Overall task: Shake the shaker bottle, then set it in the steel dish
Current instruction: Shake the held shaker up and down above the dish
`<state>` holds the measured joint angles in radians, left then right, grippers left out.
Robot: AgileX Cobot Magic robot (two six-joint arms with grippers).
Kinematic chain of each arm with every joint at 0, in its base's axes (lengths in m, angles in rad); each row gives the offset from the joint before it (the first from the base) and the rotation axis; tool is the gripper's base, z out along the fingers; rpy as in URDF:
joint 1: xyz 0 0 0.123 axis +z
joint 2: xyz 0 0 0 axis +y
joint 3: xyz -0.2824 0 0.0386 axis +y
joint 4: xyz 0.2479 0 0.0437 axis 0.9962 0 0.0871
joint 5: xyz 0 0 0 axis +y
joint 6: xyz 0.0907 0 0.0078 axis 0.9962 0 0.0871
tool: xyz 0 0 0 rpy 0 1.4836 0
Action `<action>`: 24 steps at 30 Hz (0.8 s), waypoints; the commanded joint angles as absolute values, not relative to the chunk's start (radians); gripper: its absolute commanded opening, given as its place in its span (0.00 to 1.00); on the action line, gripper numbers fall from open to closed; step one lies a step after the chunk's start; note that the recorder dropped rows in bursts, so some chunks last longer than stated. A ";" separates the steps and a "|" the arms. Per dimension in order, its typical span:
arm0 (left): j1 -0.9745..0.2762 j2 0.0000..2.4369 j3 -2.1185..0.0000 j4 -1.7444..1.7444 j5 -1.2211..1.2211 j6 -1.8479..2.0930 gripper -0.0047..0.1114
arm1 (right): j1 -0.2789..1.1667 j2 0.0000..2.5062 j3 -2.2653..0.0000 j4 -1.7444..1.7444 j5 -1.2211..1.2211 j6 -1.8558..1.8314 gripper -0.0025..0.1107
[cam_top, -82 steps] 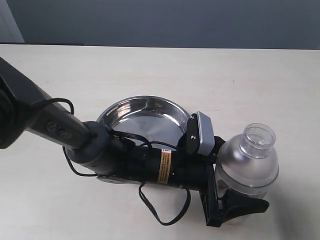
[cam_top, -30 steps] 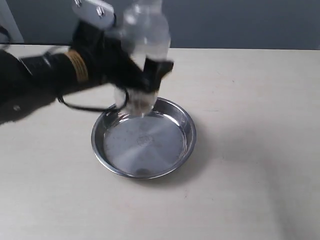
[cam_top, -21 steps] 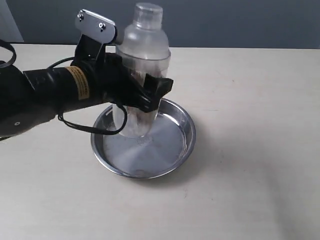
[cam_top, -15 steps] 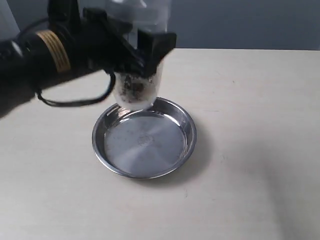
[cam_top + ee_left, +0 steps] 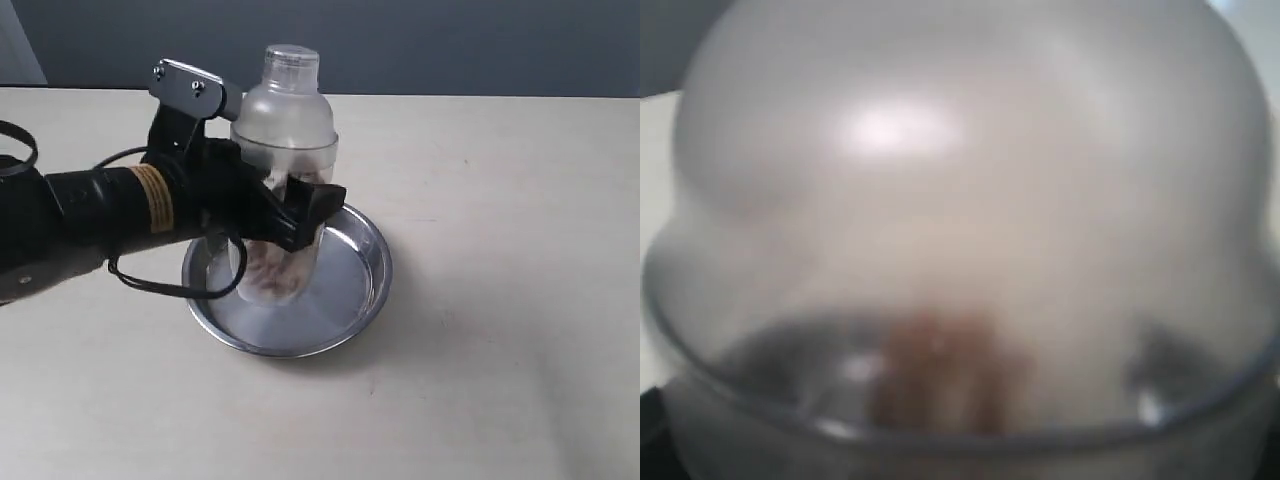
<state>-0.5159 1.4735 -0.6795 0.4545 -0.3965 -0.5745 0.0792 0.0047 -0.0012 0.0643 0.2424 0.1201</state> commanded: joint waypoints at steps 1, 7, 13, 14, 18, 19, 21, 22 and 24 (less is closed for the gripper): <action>-0.521 1.350 -0.782 0.465 -0.463 -0.539 0.04 | 0.081 0.000 0.000 0.061 0.230 0.117 0.01; -0.521 1.475 -0.690 0.463 -0.462 -0.563 0.04 | 0.081 0.000 0.000 0.061 0.230 0.117 0.01; -0.521 1.332 -0.819 0.480 -0.333 -0.524 0.04 | 0.081 0.000 0.000 0.061 0.230 0.117 0.01; -0.521 1.378 -0.769 0.480 -0.307 -0.546 0.04 | 0.081 0.000 0.000 0.061 0.230 0.117 0.01; -0.518 1.496 -0.665 0.436 -0.442 -0.577 0.04 | 0.081 0.000 0.000 0.061 0.230 0.117 0.01; -0.518 1.451 -0.690 0.436 -0.488 -0.577 0.04 | 0.081 0.000 0.000 0.061 0.230 0.117 0.01; -0.518 1.340 -0.780 0.436 -0.525 -0.529 0.04 | 0.081 0.000 0.000 0.061 0.230 0.117 0.01; -0.518 1.309 -0.816 0.436 -0.494 -0.511 0.04 | 0.081 0.000 0.000 0.061 0.230 0.117 0.01; -0.526 1.293 -0.829 0.436 -0.385 -0.522 0.04 | 0.081 0.000 0.000 0.061 0.230 0.117 0.01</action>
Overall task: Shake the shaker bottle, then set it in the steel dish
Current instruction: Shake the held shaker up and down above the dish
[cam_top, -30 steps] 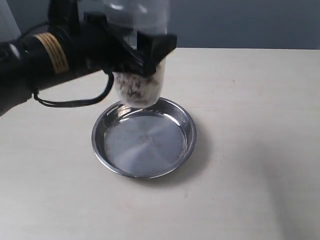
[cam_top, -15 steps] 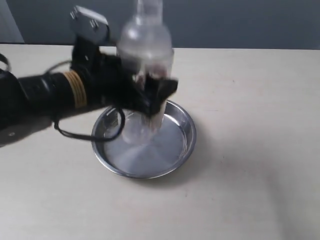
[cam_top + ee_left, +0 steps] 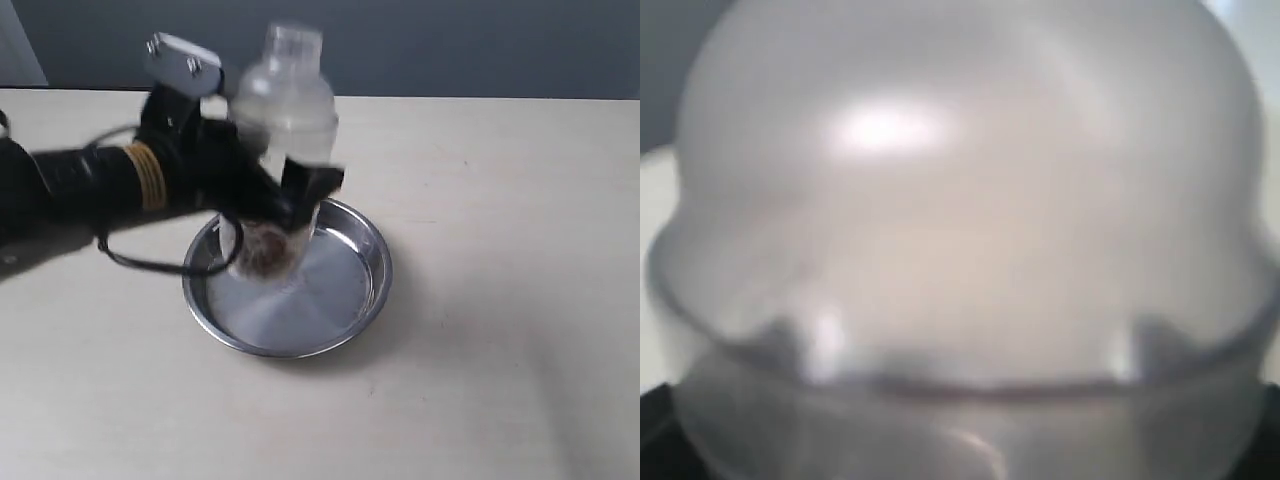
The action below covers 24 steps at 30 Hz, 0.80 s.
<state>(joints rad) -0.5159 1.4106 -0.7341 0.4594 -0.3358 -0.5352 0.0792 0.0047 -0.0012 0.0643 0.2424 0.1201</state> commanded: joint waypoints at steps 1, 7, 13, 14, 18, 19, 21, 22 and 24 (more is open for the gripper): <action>-0.533 1.324 -0.801 0.431 -0.352 -0.525 0.04 | 0.081 0.000 0.000 0.061 0.232 0.117 0.01; -0.540 1.422 -0.707 0.377 -0.544 -0.517 0.04 | 0.081 0.000 0.000 0.061 0.230 0.117 0.01; -0.540 1.468 -0.745 0.348 -0.323 -0.411 0.04 | 0.081 0.000 0.000 0.061 0.230 0.117 0.01; -0.540 1.523 -0.705 0.335 -0.361 -0.415 0.04 | 0.081 0.000 0.000 0.061 0.230 0.117 0.01; -0.540 1.371 -0.794 0.323 -0.452 -0.443 0.04 | 0.081 0.000 0.000 0.061 0.230 0.117 0.01; -0.540 1.387 -0.770 0.295 -0.404 -0.389 0.04 | 0.081 0.000 0.000 0.061 0.230 0.117 0.01; -0.533 1.550 -0.673 0.275 -0.403 -0.382 0.04 | 0.081 0.000 0.000 0.061 0.230 0.117 0.01; -0.527 1.558 -0.677 0.286 -0.452 -0.394 0.04 | 0.081 0.000 0.000 0.061 0.230 0.117 0.01; -0.527 1.472 -0.735 0.300 -0.504 -0.378 0.04 | 0.081 0.000 0.000 0.061 0.230 0.117 0.01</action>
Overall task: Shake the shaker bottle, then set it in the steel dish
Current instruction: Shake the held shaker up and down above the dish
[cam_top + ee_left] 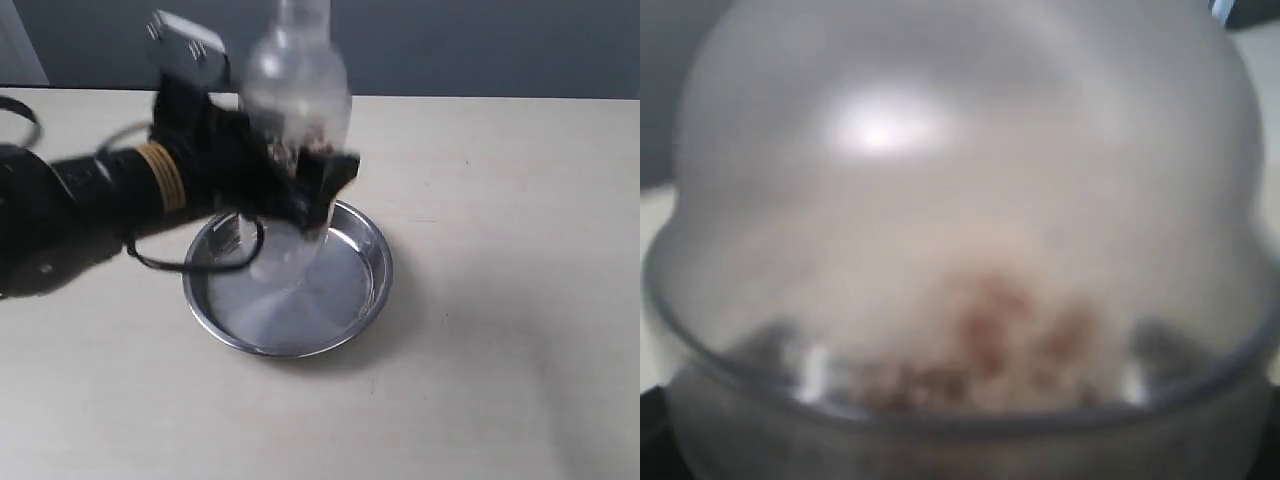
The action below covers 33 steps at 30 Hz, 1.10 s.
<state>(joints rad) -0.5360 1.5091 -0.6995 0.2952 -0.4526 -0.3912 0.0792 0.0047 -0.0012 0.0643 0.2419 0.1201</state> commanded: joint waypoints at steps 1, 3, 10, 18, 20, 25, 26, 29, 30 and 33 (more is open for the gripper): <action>-0.527 1.415 -0.792 0.300 -0.504 -0.351 0.04 | 0.081 0.000 0.000 0.061 0.230 0.117 0.01; -0.527 1.335 -0.928 0.288 -0.363 -0.328 0.04 | 0.081 0.000 0.000 0.061 0.230 0.117 0.01; -0.541 1.533 -0.747 0.286 -0.402 -0.428 0.04 | 0.081 0.000 0.000 0.061 0.231 0.117 0.01; -0.545 1.496 -0.747 0.296 -0.345 -0.412 0.04 | 0.081 0.000 0.000 0.061 0.231 0.117 0.01; -0.543 1.570 -0.693 0.296 -0.392 -0.420 0.04 | 0.081 0.000 0.000 0.061 0.231 0.117 0.01; -0.539 1.380 -0.816 0.304 -0.442 -0.342 0.04 | 0.081 0.000 0.000 0.061 0.229 0.117 0.01; -0.539 1.370 -0.829 0.294 -0.418 -0.340 0.04 | 0.081 0.000 0.000 0.061 0.229 0.117 0.01; -0.541 1.470 -0.736 0.288 -0.357 -0.378 0.04 | 0.081 0.000 0.000 0.061 0.229 0.117 0.01; -0.541 1.519 -0.697 0.285 -0.382 -0.395 0.04 | 0.081 0.000 0.000 0.061 0.229 0.117 0.01; -0.521 1.527 -0.664 0.289 -0.529 -0.466 0.04 | 0.081 0.000 0.000 0.061 0.229 0.117 0.01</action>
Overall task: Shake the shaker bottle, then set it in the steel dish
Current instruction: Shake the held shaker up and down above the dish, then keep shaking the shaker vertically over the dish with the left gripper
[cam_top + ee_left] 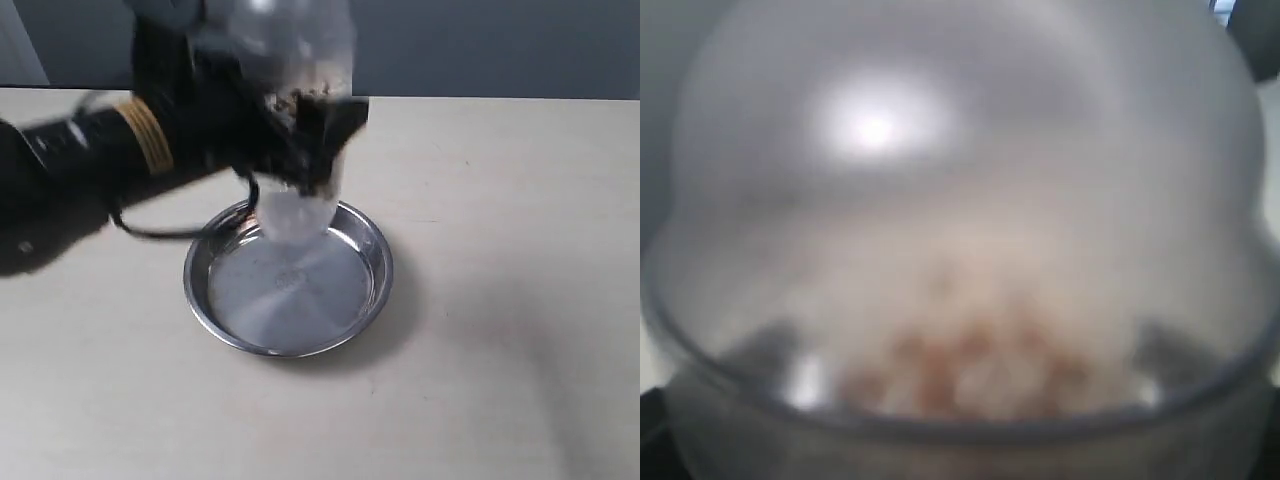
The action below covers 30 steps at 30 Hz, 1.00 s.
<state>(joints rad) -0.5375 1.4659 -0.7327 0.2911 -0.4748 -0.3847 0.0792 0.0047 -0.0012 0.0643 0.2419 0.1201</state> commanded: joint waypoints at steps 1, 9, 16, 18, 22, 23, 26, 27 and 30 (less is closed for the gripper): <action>-0.521 1.476 -0.679 0.289 -0.575 -0.468 0.04 | 0.081 0.000 0.000 0.061 0.229 0.117 0.01; -0.521 1.540 -0.659 0.285 -0.406 -0.445 0.04 | 0.081 0.000 0.000 0.061 0.233 0.117 0.01; -0.517 1.324 -0.806 0.331 -0.518 -0.379 0.04 | 0.081 0.000 0.000 0.061 0.230 0.117 0.01; -0.522 1.325 -0.806 0.332 -0.395 -0.374 0.04 | 0.081 0.000 0.000 0.061 0.230 0.117 0.01; -0.517 1.555 -0.632 0.303 -0.473 -0.448 0.04 | 0.081 0.000 0.000 0.061 0.230 0.117 0.01; -0.517 1.581 -0.611 0.290 -0.543 -0.465 0.04 | 0.081 0.000 0.000 0.061 0.230 0.117 0.01; -0.517 1.483 -0.659 0.292 -0.678 -0.477 0.04 | 0.081 0.000 0.000 0.061 0.230 0.117 0.01; -0.517 1.442 -0.693 0.297 -0.675 -0.465 0.04 | 0.081 0.000 0.000 0.061 0.227 0.117 0.01; -0.520 1.380 -0.766 0.311 -0.498 -0.431 0.04 | 0.081 0.000 0.000 0.061 0.229 0.117 0.01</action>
